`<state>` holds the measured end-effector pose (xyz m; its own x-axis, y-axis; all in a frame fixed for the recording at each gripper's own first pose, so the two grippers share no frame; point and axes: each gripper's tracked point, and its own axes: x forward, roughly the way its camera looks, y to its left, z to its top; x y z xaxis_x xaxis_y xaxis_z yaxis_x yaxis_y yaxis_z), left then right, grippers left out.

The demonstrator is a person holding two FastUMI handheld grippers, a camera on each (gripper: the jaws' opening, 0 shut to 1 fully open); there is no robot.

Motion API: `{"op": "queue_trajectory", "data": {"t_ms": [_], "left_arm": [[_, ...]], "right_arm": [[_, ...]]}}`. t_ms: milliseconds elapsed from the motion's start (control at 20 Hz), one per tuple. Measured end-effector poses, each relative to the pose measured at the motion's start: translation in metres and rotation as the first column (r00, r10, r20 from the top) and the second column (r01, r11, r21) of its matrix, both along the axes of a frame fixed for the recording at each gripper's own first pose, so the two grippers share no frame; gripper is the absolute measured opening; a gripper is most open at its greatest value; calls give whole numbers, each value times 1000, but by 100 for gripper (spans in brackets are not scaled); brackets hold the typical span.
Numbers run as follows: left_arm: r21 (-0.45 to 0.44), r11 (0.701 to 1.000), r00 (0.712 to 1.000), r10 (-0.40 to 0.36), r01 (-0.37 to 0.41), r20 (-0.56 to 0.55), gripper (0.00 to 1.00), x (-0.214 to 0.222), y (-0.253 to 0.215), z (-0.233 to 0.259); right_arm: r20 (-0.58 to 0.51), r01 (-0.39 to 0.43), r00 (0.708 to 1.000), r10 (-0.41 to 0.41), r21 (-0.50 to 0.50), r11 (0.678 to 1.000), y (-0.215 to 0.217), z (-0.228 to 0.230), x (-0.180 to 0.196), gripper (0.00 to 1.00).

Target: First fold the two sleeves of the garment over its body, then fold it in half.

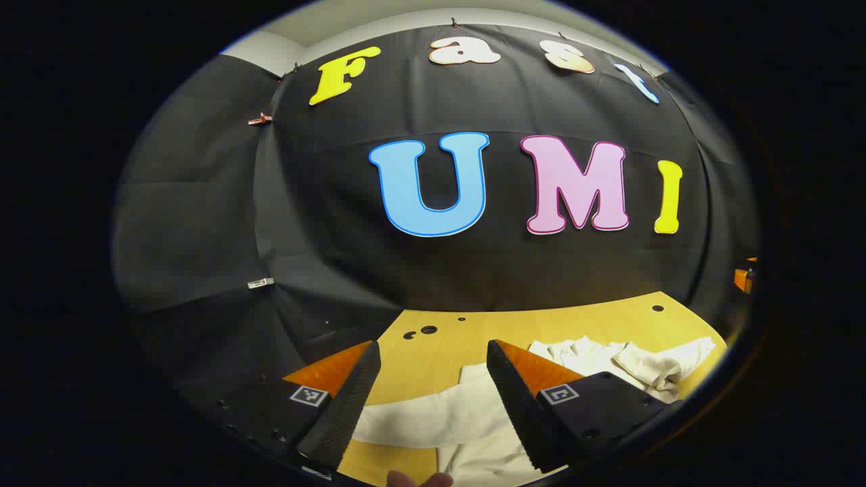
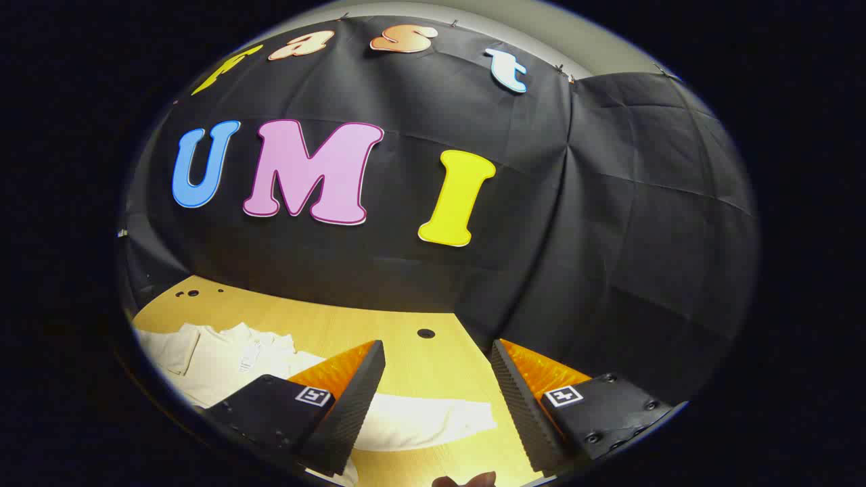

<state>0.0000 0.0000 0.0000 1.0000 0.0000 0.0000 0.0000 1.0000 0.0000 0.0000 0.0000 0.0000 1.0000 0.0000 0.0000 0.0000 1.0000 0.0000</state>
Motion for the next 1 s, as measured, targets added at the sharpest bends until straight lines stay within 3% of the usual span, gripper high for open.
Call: {"op": "queue_trajectory", "data": {"t_ms": [650,1000], "left_arm": [[17,998,998,-60,61,-29,98,18,-25,-11],[14,998,994,-64,65,-83,98,16,-44,-28]], "right_arm": [[-114,47,992,-46,0,999,-21,-49,20,97],[-295,61,954,-56,6,998,-48,-126,56,98]]}}
